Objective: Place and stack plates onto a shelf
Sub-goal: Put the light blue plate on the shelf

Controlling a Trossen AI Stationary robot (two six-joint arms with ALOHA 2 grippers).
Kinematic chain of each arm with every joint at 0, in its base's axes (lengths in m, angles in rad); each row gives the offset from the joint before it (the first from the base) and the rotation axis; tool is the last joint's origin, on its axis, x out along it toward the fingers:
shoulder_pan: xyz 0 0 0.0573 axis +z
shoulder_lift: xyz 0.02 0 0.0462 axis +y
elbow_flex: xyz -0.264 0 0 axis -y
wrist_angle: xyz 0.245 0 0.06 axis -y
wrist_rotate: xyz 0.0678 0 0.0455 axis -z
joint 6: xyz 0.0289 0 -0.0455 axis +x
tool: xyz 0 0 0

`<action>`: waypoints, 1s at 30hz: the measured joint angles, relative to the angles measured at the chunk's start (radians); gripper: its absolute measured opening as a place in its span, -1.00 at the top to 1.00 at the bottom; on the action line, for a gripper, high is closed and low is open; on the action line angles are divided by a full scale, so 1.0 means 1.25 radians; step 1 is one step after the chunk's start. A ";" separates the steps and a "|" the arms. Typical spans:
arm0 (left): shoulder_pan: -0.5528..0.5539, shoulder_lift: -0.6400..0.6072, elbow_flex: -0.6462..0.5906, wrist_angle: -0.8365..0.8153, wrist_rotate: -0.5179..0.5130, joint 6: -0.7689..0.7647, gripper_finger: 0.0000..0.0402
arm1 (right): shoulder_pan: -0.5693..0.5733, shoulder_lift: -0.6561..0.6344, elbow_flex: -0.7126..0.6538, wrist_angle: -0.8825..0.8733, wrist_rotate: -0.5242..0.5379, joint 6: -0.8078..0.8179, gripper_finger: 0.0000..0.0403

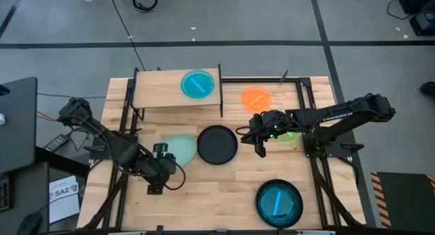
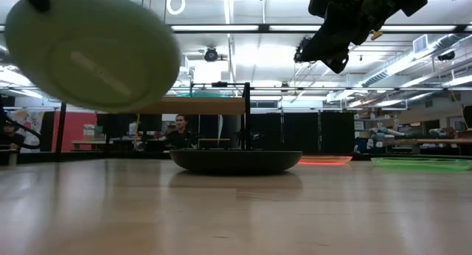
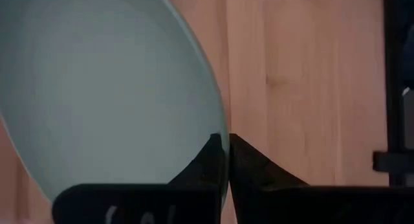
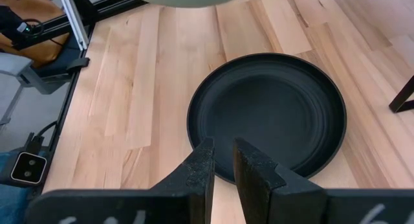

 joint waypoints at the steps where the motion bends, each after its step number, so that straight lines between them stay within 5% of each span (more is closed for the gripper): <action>1: 0.001 0.000 0.012 -0.003 -0.010 0.013 0.93 | 0.000 0.000 0.000 0.000 0.000 0.000 0.69; 17: 0.017 0.000 0.171 -0.265 -0.206 0.035 0.93 | 0.000 0.000 0.000 0.000 0.000 0.000 0.69; 30: 0.222 -0.007 0.171 -0.418 -0.265 0.107 0.92 | 0.000 0.000 0.000 0.001 0.000 0.000 0.69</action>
